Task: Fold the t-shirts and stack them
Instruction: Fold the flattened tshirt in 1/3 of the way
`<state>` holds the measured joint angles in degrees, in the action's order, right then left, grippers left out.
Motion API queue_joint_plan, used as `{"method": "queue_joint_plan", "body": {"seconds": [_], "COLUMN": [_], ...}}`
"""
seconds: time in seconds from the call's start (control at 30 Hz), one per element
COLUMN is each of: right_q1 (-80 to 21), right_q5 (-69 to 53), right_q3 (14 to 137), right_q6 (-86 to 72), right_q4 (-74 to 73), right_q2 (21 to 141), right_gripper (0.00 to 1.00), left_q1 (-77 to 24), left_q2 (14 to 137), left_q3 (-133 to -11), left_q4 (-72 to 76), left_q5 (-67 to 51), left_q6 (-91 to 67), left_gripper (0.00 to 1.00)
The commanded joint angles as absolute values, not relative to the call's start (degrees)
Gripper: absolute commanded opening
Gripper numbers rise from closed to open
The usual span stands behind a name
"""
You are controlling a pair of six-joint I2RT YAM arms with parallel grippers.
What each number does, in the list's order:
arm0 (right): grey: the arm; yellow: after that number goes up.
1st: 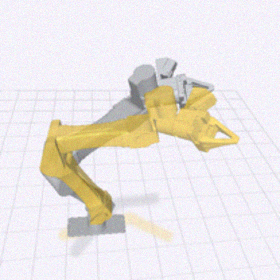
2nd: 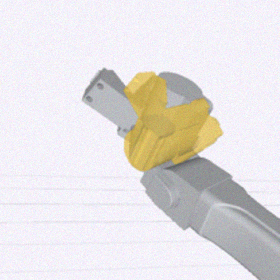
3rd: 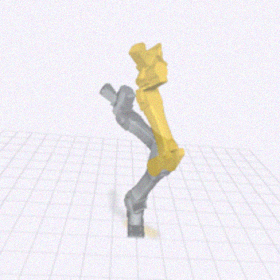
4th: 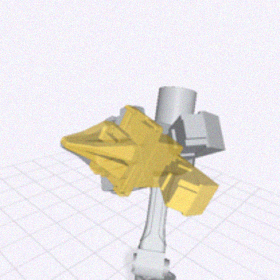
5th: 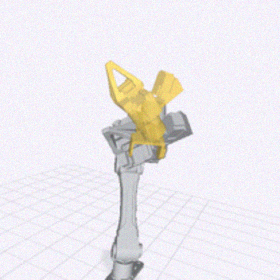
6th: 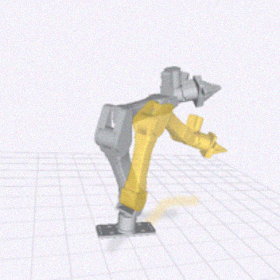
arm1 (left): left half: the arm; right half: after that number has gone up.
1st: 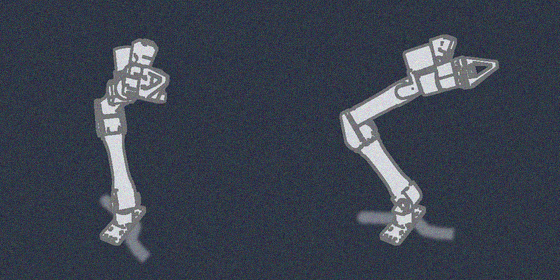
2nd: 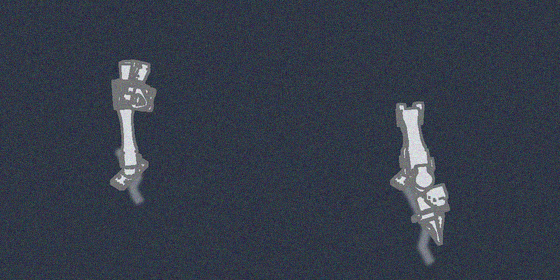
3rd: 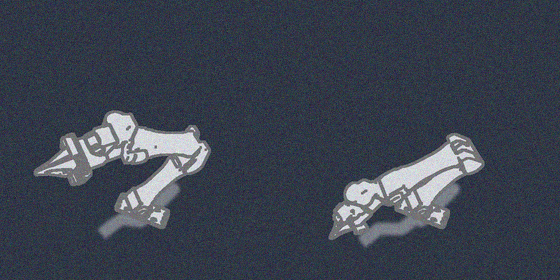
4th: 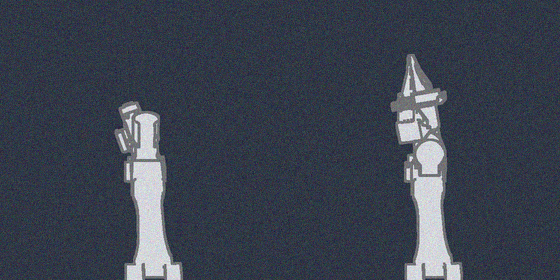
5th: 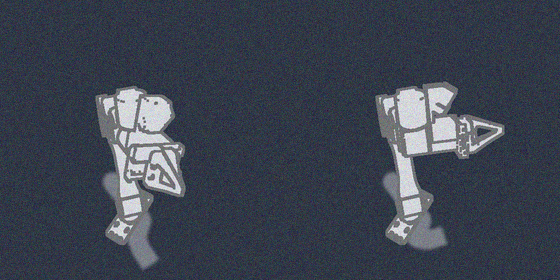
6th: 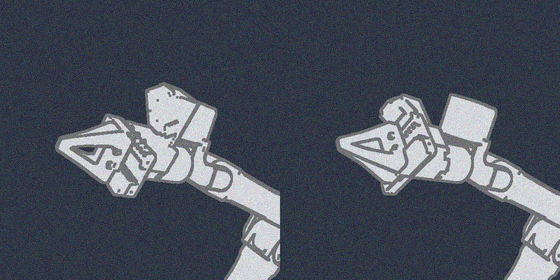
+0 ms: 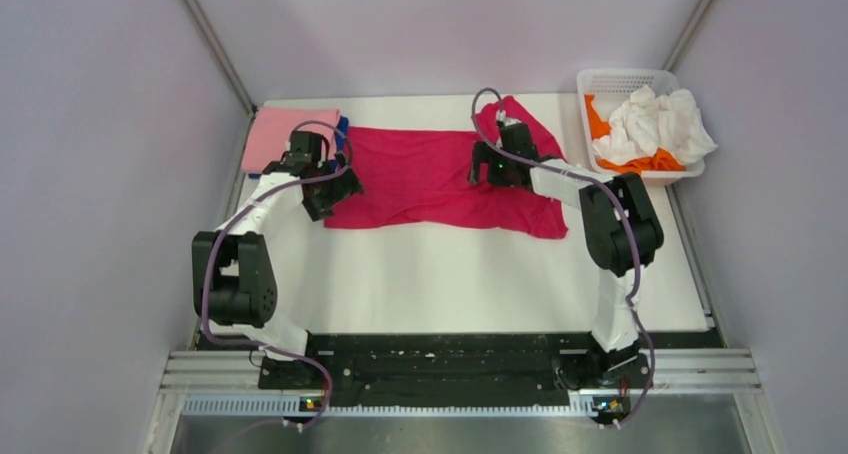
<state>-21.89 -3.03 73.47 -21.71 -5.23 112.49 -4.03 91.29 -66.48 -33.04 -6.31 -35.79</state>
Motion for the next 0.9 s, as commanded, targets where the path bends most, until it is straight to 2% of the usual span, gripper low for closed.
{"method": "queue_joint_plan", "body": {"seconds": [0.0, 0.17, 0.27, 0.5, 0.63, 0.87], "right_q1": [-21.54, -21.54, -21.57, -21.6, -21.2, -17.35], "right_q5": [-1.43, -0.18, 0.53, 13.19, 10.03, 1.87], "right_q3": [82.15, 93.88, 94.96, 71.81, 58.69, 55.19], "right_q6": [-22.43, -21.29, -20.59, -25.42, -28.58, -34.72], "right_q4": [-1.09, -3.66, -6.04, -12.01, -12.26, -9.47], "right_q2": [116.96, 121.36, 120.69, 100.8, 92.24, 98.1], "right_gripper": [0.99, 0.99, 0.99, 0.99, 0.99, 0.99], "left_q1": [-3.87, -3.87, -3.87, -7.59, -8.79, -8.64], "left_q2": [91.78, 91.79, 92.27, 97.56, 100.85, 106.07], "left_q3": [-69.18, -69.79, -69.88, -71.72, -71.14, -69.08], "left_q4": [-32.56, -32.77, -32.13, -27.47, -25.36, -22.88], "left_q5": [-4.69, -3.87, -4.69, -7.69, -7.84, -5.39], "left_q6": [-34.32, -34.06, -34.57, -35.87, -36.15, -37.33], "left_gripper": [0.99, 0.99, 0.99, 0.99, 0.99, 0.99]}}
